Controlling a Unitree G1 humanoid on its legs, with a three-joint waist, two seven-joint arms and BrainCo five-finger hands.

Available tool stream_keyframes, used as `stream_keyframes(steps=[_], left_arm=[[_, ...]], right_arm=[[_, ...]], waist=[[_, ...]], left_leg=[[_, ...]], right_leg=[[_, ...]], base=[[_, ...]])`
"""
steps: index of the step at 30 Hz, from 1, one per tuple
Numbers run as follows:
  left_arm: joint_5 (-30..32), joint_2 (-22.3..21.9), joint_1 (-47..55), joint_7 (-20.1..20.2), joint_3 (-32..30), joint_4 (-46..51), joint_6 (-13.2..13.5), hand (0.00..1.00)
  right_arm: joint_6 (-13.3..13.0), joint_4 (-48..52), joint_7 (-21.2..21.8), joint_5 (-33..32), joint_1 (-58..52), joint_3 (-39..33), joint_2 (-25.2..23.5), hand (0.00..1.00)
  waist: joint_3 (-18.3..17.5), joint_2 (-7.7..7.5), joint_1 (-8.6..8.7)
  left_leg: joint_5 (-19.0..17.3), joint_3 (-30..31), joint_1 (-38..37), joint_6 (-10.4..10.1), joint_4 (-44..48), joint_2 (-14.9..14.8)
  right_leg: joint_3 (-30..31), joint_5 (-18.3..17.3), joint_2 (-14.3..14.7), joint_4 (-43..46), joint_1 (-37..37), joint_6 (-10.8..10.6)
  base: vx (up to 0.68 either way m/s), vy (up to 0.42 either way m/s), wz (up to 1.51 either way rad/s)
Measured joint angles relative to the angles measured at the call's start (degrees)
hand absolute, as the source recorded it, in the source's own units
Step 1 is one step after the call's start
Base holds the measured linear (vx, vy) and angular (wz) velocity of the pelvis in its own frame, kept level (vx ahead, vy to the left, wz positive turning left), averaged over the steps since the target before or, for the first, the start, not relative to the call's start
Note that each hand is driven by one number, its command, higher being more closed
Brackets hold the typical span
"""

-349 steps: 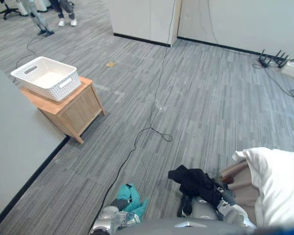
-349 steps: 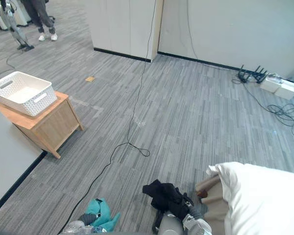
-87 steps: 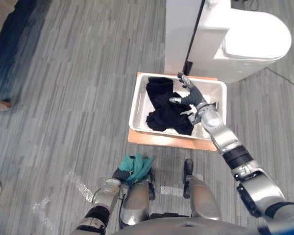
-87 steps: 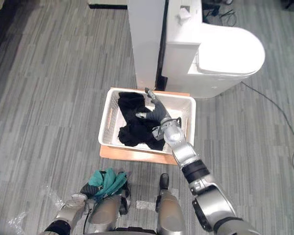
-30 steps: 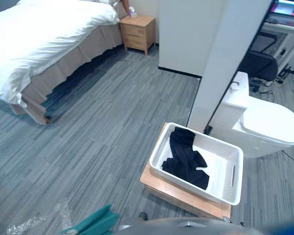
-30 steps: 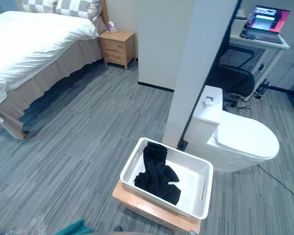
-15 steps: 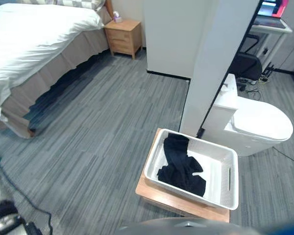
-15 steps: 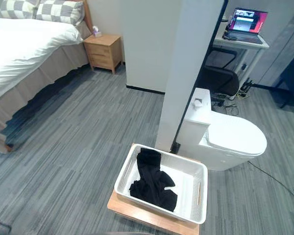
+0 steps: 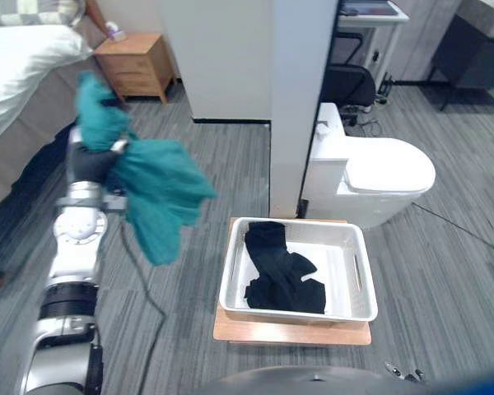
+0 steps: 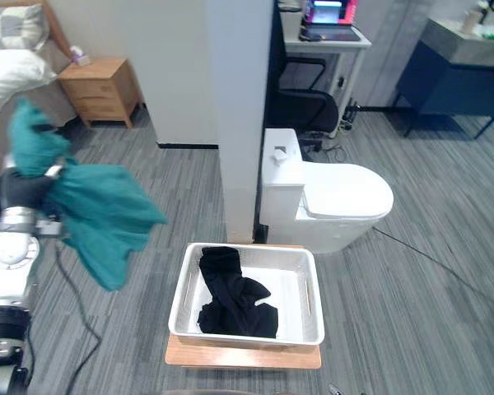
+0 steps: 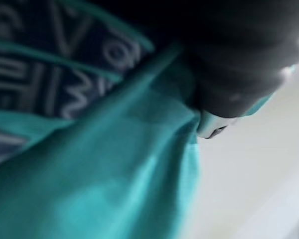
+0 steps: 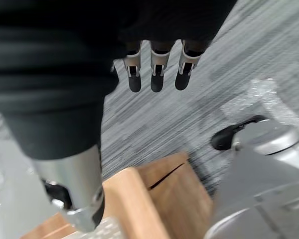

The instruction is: Tidy the bed and pick cloth on bed and put in laundry

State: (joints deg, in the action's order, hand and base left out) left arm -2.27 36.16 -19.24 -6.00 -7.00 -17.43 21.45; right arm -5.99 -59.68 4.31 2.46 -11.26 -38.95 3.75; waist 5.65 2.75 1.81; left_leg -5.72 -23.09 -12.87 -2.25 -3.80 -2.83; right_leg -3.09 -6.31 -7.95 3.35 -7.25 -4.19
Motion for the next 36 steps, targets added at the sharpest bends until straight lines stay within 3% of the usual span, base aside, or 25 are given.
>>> stream_keyframes(steps=[5, 10, 20, 22, 27, 30, 36], left_arm=[[-1.09, -0.11, -2.97, 3.65, 0.24, 2.07, 1.57, 1.0], [-1.74, -1.67, -2.96, 5.17, 0.26, 11.62, 2.13, 1.0], [-4.62, -3.46, -3.0, 12.92, 1.02, 24.08, 3.63, 1.0], [-5.1, -5.3, -3.38, 13.27, 3.36, 27.47, 1.65, 1.0], [-4.9, -6.68, -7.6, 13.16, 8.68, 30.07, -7.26, 1.0], [-1.99, -7.75, -9.76, 12.52, 10.05, 30.07, -10.0, 1.0], [3.52, -8.96, -10.6, 10.55, 12.23, 29.36, -12.8, 1.0]], right_arm=[[1.66, 0.01, -0.12, -0.02, -0.56, 2.65, -0.04, 0.0], [2.3, -0.16, -0.89, -0.08, -0.47, 3.9, -0.37, 0.0], [2.54, -0.99, -3.2, -0.12, -0.82, 6.35, -0.46, 0.0], [2.54, -0.99, -3.56, -0.11, -1.21, 6.56, -0.49, 0.0], [2.64, -0.93, -3.93, -0.06, -1.86, 8.94, -0.57, 0.0], [2.78, -0.94, -3.93, -0.01, -2.61, 8.95, -0.6, 0.0], [3.17, -1.01, -3.87, 0.01, -4.52, 8.96, -1.17, 0.0]], waist=[[-0.05, 0.14, 1.51], [-0.03, -0.04, 1.71], [-0.18, -0.08, 2.27], [-0.46, 0.03, 2.53], [-1.09, 0.7, 4.14], [-1.14, 0.77, 5.41], [-0.94, 0.44, 6.01]], left_leg=[[-0.07, -1.45, -0.03, -0.08, 0.01, -0.14], [-0.19, -1.8, -0.08, -0.16, 0.01, -0.15], [-0.63, -4.73, -0.84, -0.43, 0.97, -0.16], [-0.66, -4.92, -1.05, -0.48, 0.97, -0.19], [-0.74, -6.87, -2.01, -0.61, 0.96, -0.19], [-0.8, -7.72, -2.2, -0.67, 0.95, -0.18], [-0.8, -7.93, -2.04, -0.68, 0.84, -0.19]], right_leg=[[2.06, 0.02, 0.4, -0.09, 0.9, -0.01], [4.45, 0.02, 0.64, 0.21, 1.48, -0.01], [9.9, 0.18, 1.46, 0.55, 2.41, -0.29], [10.3, 0.21, 1.58, 0.58, 2.42, -0.34], [12.75, 0.46, 2.0, 0.65, 2.66, -0.76], [13.46, 0.69, 2.07, 0.52, 2.9, -1.15], [14.01, 0.91, 2.03, 0.38, 3.27, -1.51]], base=[[-0.02, -0.015, -0.2], [-0.03, 0.007, -0.08], [-0.04, -0.001, -0.18], [-0.03, -0.012, -0.1], [-0.03, -0.006, -0.23], [-0.03, -0.006, -0.17], [-0.01, -0.003, -0.04]])
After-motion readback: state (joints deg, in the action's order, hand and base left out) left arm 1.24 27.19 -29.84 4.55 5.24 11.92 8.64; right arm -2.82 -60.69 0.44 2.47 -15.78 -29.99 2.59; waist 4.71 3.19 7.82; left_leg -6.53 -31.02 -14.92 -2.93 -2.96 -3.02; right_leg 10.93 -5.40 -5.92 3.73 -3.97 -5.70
